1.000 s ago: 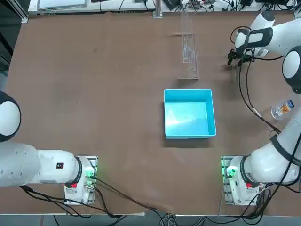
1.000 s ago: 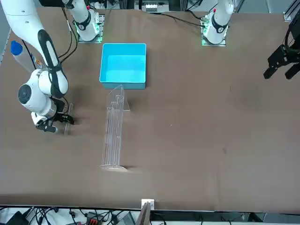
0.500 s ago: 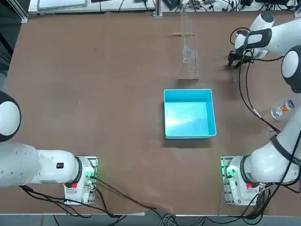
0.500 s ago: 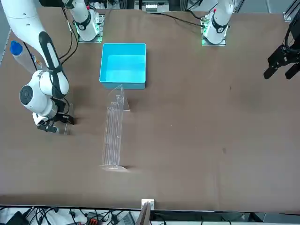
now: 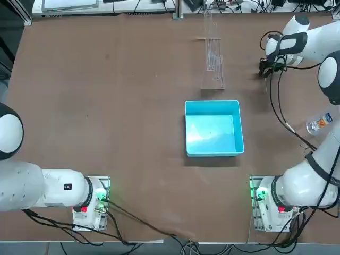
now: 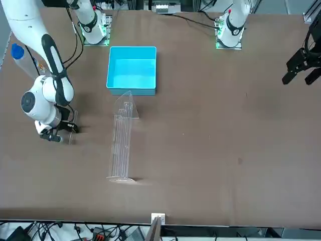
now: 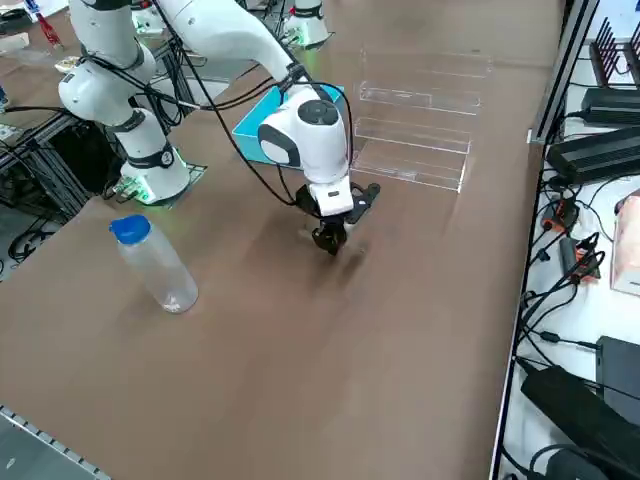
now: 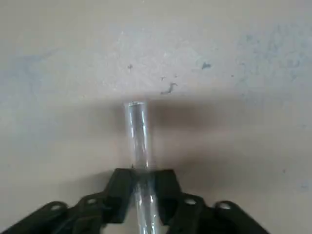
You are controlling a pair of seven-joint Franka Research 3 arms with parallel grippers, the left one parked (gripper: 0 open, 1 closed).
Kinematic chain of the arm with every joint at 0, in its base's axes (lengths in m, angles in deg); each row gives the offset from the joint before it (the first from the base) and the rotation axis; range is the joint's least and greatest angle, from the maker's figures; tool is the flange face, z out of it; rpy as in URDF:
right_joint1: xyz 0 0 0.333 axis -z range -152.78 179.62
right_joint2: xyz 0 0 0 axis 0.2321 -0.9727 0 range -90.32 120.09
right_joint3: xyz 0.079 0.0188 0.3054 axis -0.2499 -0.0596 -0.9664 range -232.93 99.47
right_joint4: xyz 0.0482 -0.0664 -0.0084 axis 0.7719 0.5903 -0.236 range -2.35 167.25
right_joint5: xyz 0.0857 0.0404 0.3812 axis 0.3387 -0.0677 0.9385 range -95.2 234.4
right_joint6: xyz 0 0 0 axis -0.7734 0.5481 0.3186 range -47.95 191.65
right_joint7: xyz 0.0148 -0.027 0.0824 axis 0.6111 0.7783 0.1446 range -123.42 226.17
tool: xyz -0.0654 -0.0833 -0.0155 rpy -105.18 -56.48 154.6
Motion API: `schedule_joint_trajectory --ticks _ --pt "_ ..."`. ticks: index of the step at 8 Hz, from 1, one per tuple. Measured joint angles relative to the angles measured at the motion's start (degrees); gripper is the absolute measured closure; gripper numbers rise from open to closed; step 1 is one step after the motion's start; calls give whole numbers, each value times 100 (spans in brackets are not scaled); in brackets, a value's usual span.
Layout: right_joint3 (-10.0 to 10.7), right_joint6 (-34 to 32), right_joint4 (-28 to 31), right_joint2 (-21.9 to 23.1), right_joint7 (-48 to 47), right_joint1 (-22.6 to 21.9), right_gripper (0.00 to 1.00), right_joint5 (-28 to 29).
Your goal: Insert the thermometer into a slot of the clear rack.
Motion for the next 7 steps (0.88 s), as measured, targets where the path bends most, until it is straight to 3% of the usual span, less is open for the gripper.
schedule_joint_trajectory --ticks 1,4,7 --pt "-7 0 -1 19 0 -3 78 1" --pt "-39 -41 -80 73 3 -75 78 1" --pt "-63 -1162 -630 639 2 -337 78 1"
